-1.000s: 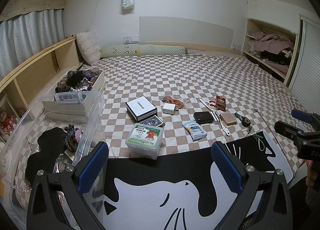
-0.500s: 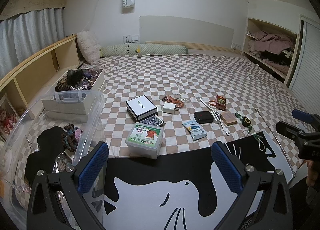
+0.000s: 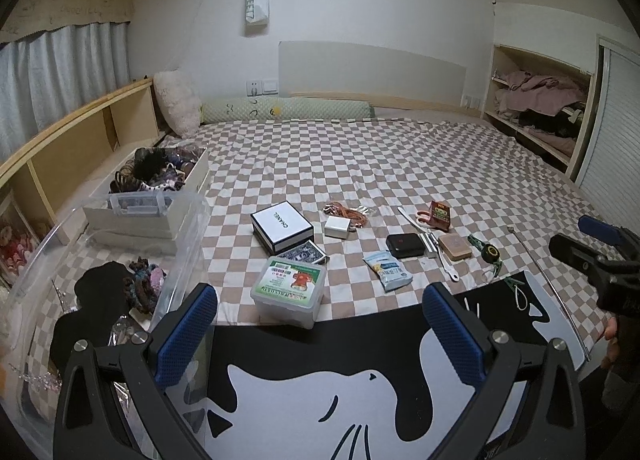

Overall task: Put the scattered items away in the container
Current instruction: 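Move both tools forward and down toward the cards and sachet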

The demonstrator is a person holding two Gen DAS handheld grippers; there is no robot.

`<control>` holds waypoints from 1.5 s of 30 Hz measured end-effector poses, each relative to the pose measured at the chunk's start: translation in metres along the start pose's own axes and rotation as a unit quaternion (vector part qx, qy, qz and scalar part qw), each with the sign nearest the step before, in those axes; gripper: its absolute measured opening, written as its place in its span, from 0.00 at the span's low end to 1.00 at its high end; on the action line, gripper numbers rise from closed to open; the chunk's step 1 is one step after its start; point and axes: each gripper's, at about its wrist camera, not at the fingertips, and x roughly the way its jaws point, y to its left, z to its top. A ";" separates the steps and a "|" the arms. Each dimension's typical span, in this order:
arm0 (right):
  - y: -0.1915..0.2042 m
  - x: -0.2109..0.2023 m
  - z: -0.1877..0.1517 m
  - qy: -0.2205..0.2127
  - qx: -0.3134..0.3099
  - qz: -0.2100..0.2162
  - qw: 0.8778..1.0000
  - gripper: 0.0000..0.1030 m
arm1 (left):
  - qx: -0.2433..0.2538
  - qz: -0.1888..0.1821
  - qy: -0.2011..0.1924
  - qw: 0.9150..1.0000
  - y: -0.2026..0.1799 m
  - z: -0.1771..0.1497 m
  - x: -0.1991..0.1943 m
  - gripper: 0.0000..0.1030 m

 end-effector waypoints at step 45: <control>-0.048 0.226 0.051 0.168 0.110 -0.025 0.979 1.00 | -0.095 0.063 0.115 0.987 0.039 0.094 0.216 1.00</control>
